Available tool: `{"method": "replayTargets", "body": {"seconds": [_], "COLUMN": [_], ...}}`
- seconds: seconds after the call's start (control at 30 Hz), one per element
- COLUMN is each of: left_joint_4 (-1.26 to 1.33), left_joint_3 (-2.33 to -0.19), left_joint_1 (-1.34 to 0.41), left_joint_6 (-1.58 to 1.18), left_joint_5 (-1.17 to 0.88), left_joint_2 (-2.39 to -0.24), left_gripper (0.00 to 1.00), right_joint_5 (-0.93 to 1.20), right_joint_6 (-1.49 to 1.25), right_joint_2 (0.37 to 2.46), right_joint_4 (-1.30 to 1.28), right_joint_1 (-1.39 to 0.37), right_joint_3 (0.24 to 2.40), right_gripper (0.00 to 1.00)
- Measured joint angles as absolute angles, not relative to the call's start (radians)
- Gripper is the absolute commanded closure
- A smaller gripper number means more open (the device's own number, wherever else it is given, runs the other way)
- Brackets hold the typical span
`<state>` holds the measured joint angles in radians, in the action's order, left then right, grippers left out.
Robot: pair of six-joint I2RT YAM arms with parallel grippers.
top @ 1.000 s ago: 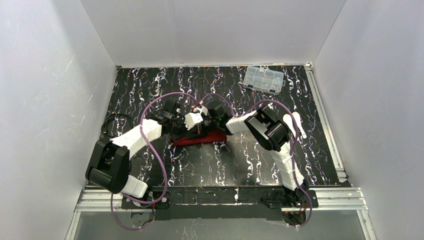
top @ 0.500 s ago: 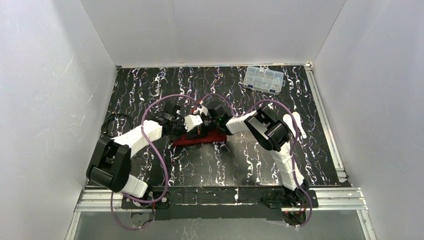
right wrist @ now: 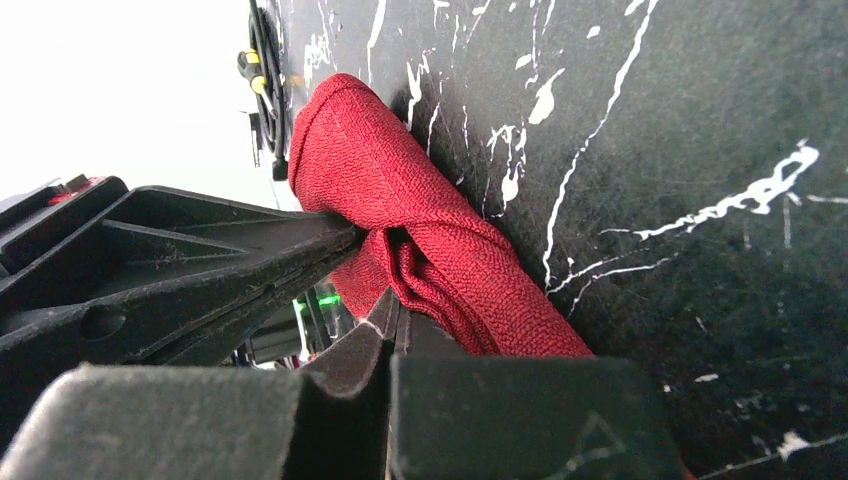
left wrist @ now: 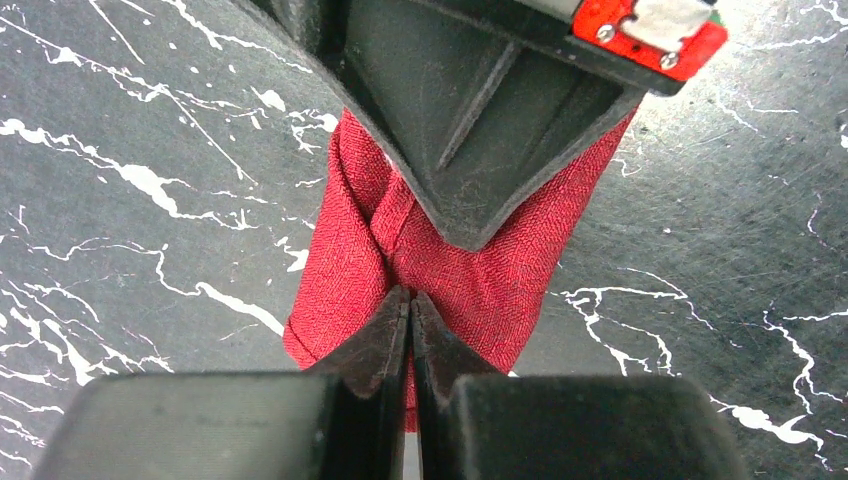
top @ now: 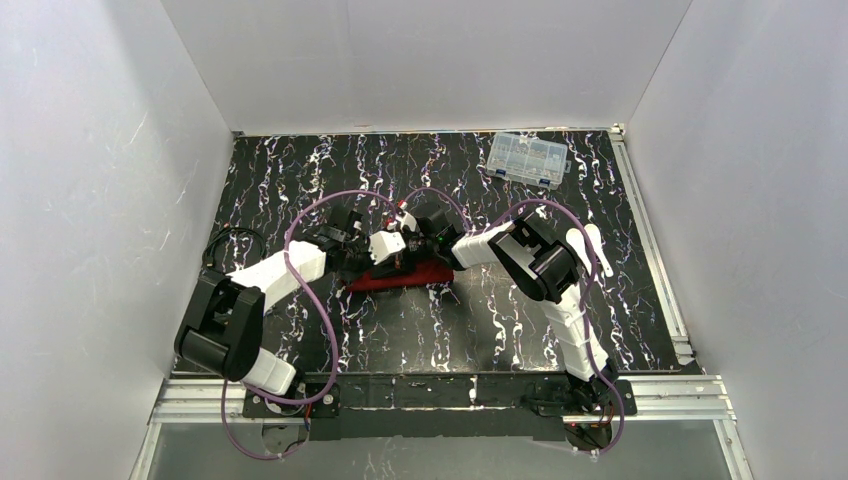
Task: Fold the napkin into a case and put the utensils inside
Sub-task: Smooth out the smaller rectangle-folded napkin at the center of the board.
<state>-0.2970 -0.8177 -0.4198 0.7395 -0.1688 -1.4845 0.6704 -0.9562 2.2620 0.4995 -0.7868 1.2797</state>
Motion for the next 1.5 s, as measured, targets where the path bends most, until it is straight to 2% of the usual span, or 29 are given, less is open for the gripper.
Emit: {"method": "replayTargets", "body": {"seconds": [0.4, 0.43, 0.5, 0.6, 0.67, 0.83, 1.0, 1.1, 1.13, 1.17, 1.23, 1.5], "left_joint_4": [-0.364, -0.371, -0.379, -0.373, -0.358, -0.317, -0.276, -0.262, -0.261, -0.262, -0.266, -0.287], "left_joint_3": [-0.864, -0.864, -0.864, -0.863, -0.855, -0.841, -0.839, -0.830, -0.825, -0.822, -0.819, -0.819], "left_joint_1": [-0.418, -0.418, -0.418, -0.418, -0.418, -0.419, -0.421, -0.421, -0.421, -0.421, -0.421, -0.424], "left_joint_6": [0.699, 0.699, 0.698, 0.704, 0.710, 0.714, 0.720, 0.727, 0.729, 0.729, 0.726, 0.702], "left_joint_5": [-0.222, -0.222, -0.219, -0.192, -0.167, -0.118, -0.083, -0.081, -0.082, -0.083, -0.089, -0.104], "left_joint_2": [-1.473, -1.473, -1.473, -1.473, -1.469, -1.466, -1.469, -1.469, -1.470, -1.472, -1.474, -1.478], "left_gripper": [1.00, 0.97, 0.76, 0.63, 0.61, 0.70, 0.93, 0.92, 0.88, 0.79, 0.75, 0.91], "right_joint_5": [0.646, 0.645, 0.643, 0.642, 0.642, 0.641, 0.641, 0.639, 0.638, 0.637, 0.636, 0.635], "right_joint_6": [-0.989, -0.991, -0.992, -0.994, -0.994, -0.997, -1.000, -1.005, -1.007, -1.010, -1.013, -1.018], "right_joint_2": [2.262, 2.262, 2.262, 2.262, 2.262, 2.262, 2.262, 2.262, 2.262, 2.262, 2.262, 2.262], "right_joint_4": [0.500, 0.500, 0.503, 0.509, 0.513, 0.527, 0.536, 0.543, 0.548, 0.551, 0.551, 0.551], "right_joint_1": [-0.787, -0.787, -0.787, -0.788, -0.788, -0.788, -0.788, -0.788, -0.788, -0.788, -0.788, -0.788], "right_joint_3": [1.278, 1.278, 1.275, 1.271, 1.271, 1.264, 1.260, 1.257, 1.254, 1.253, 1.253, 1.253], "right_gripper": [0.99, 0.99, 0.99, 0.99, 0.99, 0.99, 0.99, 0.99, 0.99, 0.99, 0.99, 0.99]}}
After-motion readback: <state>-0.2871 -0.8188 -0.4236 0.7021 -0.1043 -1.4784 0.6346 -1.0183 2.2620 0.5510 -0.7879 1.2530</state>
